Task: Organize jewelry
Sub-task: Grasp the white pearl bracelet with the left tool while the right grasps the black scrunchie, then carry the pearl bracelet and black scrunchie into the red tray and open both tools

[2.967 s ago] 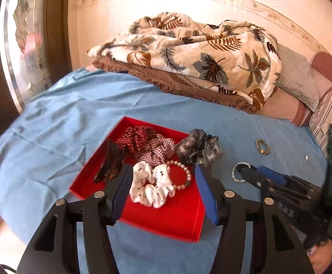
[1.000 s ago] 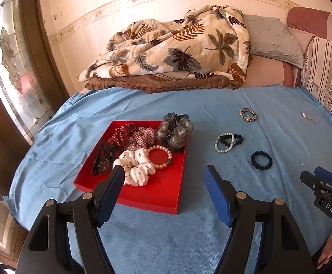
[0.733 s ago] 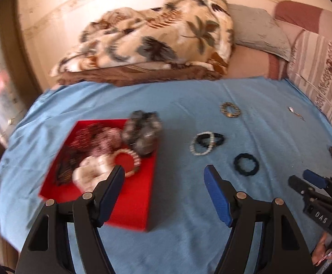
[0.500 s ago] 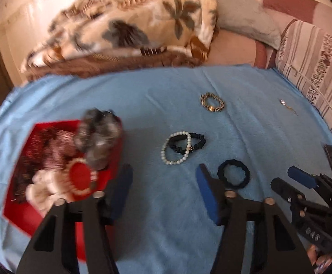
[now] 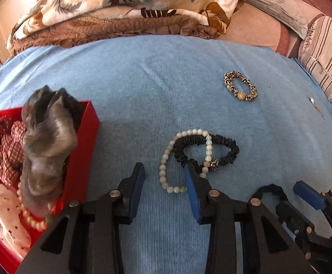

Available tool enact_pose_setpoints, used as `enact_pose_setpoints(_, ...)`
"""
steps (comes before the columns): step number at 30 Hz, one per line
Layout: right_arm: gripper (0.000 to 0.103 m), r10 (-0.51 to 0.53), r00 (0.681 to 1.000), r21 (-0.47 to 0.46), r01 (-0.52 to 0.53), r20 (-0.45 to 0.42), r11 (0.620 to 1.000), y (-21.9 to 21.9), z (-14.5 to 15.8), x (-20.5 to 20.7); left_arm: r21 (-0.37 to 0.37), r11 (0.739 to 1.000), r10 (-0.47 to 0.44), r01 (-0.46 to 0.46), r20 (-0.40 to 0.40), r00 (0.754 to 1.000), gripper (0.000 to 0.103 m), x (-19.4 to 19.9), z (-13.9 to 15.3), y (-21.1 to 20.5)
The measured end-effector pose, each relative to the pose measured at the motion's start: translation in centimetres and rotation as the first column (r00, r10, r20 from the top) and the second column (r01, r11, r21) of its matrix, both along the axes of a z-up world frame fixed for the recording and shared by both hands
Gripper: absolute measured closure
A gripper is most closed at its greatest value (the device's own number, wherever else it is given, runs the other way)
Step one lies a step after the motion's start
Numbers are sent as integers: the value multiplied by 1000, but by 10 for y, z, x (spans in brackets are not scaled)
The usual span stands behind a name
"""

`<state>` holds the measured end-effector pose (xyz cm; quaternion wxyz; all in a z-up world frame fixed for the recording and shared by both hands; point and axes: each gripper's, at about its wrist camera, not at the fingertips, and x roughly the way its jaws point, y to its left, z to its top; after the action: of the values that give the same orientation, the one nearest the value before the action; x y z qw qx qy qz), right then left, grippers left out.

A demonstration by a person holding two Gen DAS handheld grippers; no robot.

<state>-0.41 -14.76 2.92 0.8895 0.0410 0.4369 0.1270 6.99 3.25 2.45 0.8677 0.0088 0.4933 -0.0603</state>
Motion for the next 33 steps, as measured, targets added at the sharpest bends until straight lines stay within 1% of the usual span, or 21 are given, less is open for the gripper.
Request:
enact_pose_setpoints(3, 51, 5, 1000, 3, -5, -13, 1000, 1, -2, 3, 15, 1000, -3, 3, 11, 1000, 68, 3, -2, -3)
enact_pose_setpoints(5, 53, 9, 1000, -12, -10, -28, 1000, 3, -5, 6, 21, 1000, -2, 2, 19, 1000, 69, 1, -3, -3)
enact_pose_setpoints(6, 55, 11, 1000, -20, -12, -29, 1000, 4, -5, 6, 28, 1000, -5, 5, 23, 1000, 81, -1, -3, -4)
enact_pose_setpoints(7, 65, 11, 1000, -29, -12, -29, 1000, 5, -5, 7, 33, 999, -7, 6, 25, 1000, 89, -2, -3, -4)
enact_pose_setpoints(8, 70, 11, 999, -36, -12, -30, 999, 5, -5, 7, 37, 999, -9, 9, 25, 1000, 97, -4, -2, -4)
enact_pose_setpoints(10, 87, 8, 1000, -27, -9, -27, 1000, 3, -5, 8, 12, 1000, -15, 14, 13, 1000, 98, -5, 0, -3)
enact_pose_setpoints(14, 95, -9, 1000, 19, 9, -10, 1000, -5, -1, 3, -5, 999, -33, 33, 19, 999, 98, -18, 10, -6)
enact_pose_setpoints(18, 96, -25, 1000, 60, 25, -5, 998, -10, 6, -6, -22, 998, -50, 51, 44, 998, 98, -33, 29, -8)
enact_pose_setpoints(25, 96, -37, 998, 83, 34, 43, 996, -13, 27, -26, -85, 993, -70, 81, 118, 990, 98, -69, 78, 0)
enact_pose_setpoints(28, 96, -35, 998, 94, 30, 61, 995, -12, 37, -34, -119, 989, -64, 83, 150, 987, 98, -86, 99, 11)
enact_pose_setpoints(33, 96, -31, 996, 102, 23, 78, 994, -9, 47, -50, -165, 984, -35, 66, 182, 983, 98, -108, 123, 33)
